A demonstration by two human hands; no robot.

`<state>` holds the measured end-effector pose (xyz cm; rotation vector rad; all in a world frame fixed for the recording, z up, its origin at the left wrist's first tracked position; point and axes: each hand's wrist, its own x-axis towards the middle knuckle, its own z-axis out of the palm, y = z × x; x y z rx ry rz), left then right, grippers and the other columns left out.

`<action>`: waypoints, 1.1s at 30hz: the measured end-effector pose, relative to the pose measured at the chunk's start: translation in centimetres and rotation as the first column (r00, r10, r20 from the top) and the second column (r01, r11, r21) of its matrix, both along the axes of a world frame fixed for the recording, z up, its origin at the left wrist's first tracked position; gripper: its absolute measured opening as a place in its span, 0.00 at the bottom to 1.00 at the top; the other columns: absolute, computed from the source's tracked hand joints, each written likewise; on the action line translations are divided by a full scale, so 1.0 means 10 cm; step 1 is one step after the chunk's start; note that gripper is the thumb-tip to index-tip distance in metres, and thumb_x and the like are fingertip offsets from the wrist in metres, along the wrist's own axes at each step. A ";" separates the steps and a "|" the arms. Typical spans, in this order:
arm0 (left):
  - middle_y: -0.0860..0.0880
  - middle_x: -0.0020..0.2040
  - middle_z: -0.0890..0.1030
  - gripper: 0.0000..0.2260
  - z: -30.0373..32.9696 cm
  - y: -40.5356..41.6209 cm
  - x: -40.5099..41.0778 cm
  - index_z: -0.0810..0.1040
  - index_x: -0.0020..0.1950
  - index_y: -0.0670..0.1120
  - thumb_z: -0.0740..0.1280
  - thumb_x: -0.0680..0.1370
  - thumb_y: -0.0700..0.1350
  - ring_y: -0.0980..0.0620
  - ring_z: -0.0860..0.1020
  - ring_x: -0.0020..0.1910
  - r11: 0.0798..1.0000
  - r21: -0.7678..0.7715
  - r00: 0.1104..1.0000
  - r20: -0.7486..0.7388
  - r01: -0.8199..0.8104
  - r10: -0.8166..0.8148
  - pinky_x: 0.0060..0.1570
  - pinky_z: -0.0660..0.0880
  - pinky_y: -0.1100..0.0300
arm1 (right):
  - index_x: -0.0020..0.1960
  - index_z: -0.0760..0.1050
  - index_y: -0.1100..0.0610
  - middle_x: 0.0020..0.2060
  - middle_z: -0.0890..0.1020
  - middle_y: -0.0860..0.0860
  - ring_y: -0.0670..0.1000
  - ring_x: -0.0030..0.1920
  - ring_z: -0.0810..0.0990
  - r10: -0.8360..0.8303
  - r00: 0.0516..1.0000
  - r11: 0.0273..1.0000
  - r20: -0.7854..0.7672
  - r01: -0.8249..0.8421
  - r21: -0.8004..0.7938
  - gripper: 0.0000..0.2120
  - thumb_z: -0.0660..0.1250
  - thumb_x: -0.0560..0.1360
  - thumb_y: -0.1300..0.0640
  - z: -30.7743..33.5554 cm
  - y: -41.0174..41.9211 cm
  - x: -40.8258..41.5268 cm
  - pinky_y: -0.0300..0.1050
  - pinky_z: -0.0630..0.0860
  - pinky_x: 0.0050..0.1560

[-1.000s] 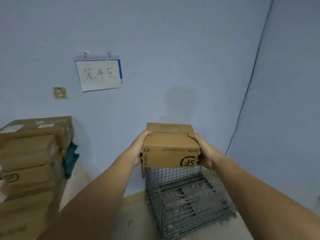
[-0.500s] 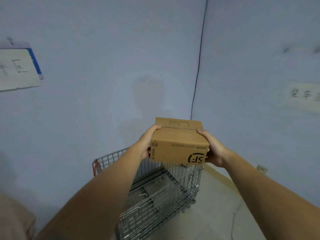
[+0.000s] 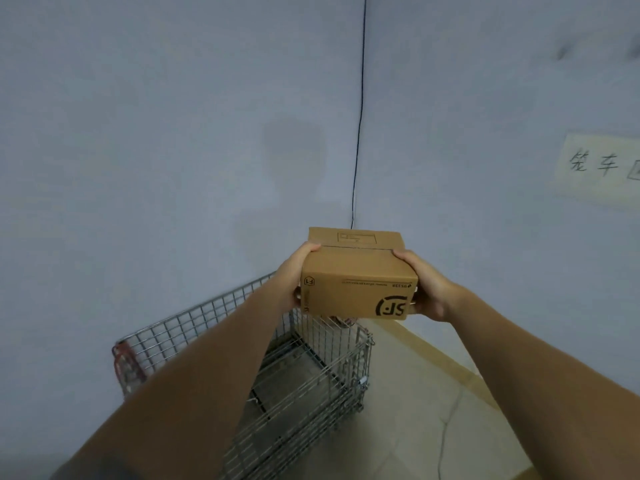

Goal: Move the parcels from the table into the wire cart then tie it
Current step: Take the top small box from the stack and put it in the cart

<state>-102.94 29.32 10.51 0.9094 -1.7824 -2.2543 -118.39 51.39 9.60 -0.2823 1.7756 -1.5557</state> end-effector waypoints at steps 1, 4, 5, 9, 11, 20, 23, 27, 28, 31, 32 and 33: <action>0.40 0.58 0.83 0.32 -0.02 -0.02 -0.13 0.75 0.65 0.50 0.71 0.68 0.67 0.40 0.81 0.59 1.000 0.009 1.000 -0.004 -0.021 0.021 0.56 0.79 0.43 | 0.60 0.80 0.45 0.54 0.83 0.59 0.61 0.55 0.83 0.017 1.000 1.000 -0.001 -0.017 0.002 0.30 0.70 0.66 0.28 -0.02 -0.05 -0.18 0.54 0.83 0.40; 0.40 0.60 0.82 0.32 -0.09 -0.10 -0.48 0.75 0.65 0.50 0.72 0.67 0.67 0.40 0.82 0.58 0.995 0.044 0.996 -0.020 -0.087 0.088 0.55 0.80 0.43 | 0.58 0.81 0.43 0.55 0.84 0.59 0.60 0.55 0.83 0.076 0.997 0.997 0.009 -0.076 0.010 0.29 0.71 0.65 0.27 -0.06 -0.24 -0.67 0.53 0.83 0.38; 0.40 0.58 0.83 0.31 -0.11 -0.12 -0.57 0.76 0.64 0.50 0.72 0.67 0.67 0.41 0.83 0.56 0.993 0.048 0.994 -0.023 -0.110 0.111 0.53 0.81 0.44 | 0.57 0.82 0.42 0.56 0.84 0.59 0.60 0.54 0.83 0.099 0.995 0.995 0.013 -0.099 0.015 0.27 0.71 0.65 0.27 -0.07 -0.32 -0.81 0.53 0.83 0.39; 0.42 0.52 0.84 0.31 -0.22 -0.33 -0.88 0.78 0.62 0.49 0.72 0.67 0.68 0.41 0.83 0.55 0.979 0.032 0.979 0.009 -0.203 0.203 0.58 0.80 0.42 | 0.58 0.81 0.41 0.59 0.82 0.58 0.61 0.56 0.82 0.170 0.984 0.985 0.051 -0.171 0.026 0.27 0.71 0.65 0.27 -0.16 -0.68 -1.27 0.56 0.84 0.45; 0.42 0.53 0.84 0.32 -0.29 -0.50 -1.02 0.78 0.63 0.49 0.72 0.67 0.67 0.39 0.82 0.59 0.966 0.026 0.967 0.021 -0.256 0.256 0.60 0.78 0.40 | 0.62 0.78 0.45 0.62 0.81 0.60 0.62 0.59 0.82 0.188 0.979 0.981 0.076 -0.191 0.037 0.31 0.71 0.66 0.28 -0.22 -0.91 -1.46 0.58 0.85 0.45; 0.42 0.49 0.87 0.29 -0.53 -1.60 -1.63 0.80 0.62 0.52 0.71 0.68 0.69 0.45 0.86 0.44 0.970 0.005 0.969 0.030 -0.245 0.245 0.43 0.82 0.50 | 0.62 0.74 0.48 0.61 0.78 0.56 0.62 0.56 0.83 0.283 0.954 0.955 0.103 -0.290 0.062 0.30 0.69 0.70 0.28 -0.42 -2.13 -2.37 0.59 0.85 0.48; 0.42 0.50 0.87 0.29 -0.61 -1.93 -1.87 0.81 0.62 0.52 0.72 0.67 0.68 0.46 0.86 0.45 0.977 0.015 0.977 0.030 -0.212 0.212 0.42 0.82 0.51 | 0.61 0.75 0.46 0.62 0.77 0.56 0.61 0.55 0.82 0.340 0.935 0.935 0.098 -0.347 0.070 0.30 0.69 0.69 0.27 -0.45 -2.48 -2.71 0.56 0.84 0.45; 0.41 0.56 0.85 0.34 -0.74 -2.31 -2.21 0.79 0.65 0.52 0.73 0.66 0.69 0.43 0.84 0.51 0.971 0.071 0.974 0.044 -0.227 0.224 0.50 0.81 0.47 | 0.62 0.76 0.47 0.61 0.77 0.58 0.62 0.52 0.82 0.383 0.919 0.916 0.093 -0.391 0.091 0.32 0.71 0.67 0.28 -0.53 -2.95 -3.15 0.52 0.83 0.41; 0.41 0.58 0.85 0.33 -0.78 -2.42 -2.31 0.79 0.66 0.52 0.73 0.66 0.69 0.43 0.84 0.53 0.964 0.097 0.969 0.042 -0.246 0.243 0.52 0.81 0.46 | 0.62 0.76 0.47 0.61 0.77 0.58 0.62 0.53 0.82 0.391 0.917 0.913 0.085 -0.398 0.094 0.32 0.71 0.67 0.28 -0.58 -3.09 -3.26 0.52 0.83 0.42; 0.41 0.59 0.84 0.35 -0.88 -2.76 -2.61 0.82 0.64 0.51 0.61 0.72 0.76 0.41 0.83 0.57 0.914 0.185 0.932 0.034 -0.362 0.362 0.55 0.80 0.42 | 0.61 0.77 0.48 0.60 0.78 0.58 0.62 0.54 0.82 0.397 0.916 0.912 0.058 -0.400 0.091 0.31 0.70 0.67 0.29 -0.73 -3.56 -3.58 0.52 0.83 0.44; 0.42 0.60 0.84 0.37 -0.93 -2.86 -2.72 0.82 0.63 0.50 0.56 0.72 0.77 0.41 0.83 0.57 0.872 0.206 0.895 0.051 -0.444 0.444 0.54 0.81 0.42 | 0.61 0.77 0.48 0.59 0.78 0.57 0.61 0.55 0.82 0.387 0.920 0.916 0.055 -0.391 0.087 0.30 0.70 0.68 0.30 -0.79 -3.73 -3.67 0.53 0.84 0.45; 0.43 0.61 0.83 0.38 -0.99 -2.95 -2.83 0.82 0.62 0.50 0.53 0.73 0.78 0.42 0.82 0.57 0.808 0.213 0.834 0.077 -0.549 0.546 0.51 0.82 0.44 | 0.63 0.76 0.49 0.58 0.78 0.56 0.60 0.55 0.82 0.372 0.926 0.923 0.058 -0.376 0.081 0.29 0.69 0.70 0.31 -0.86 -3.90 -3.76 0.55 0.85 0.48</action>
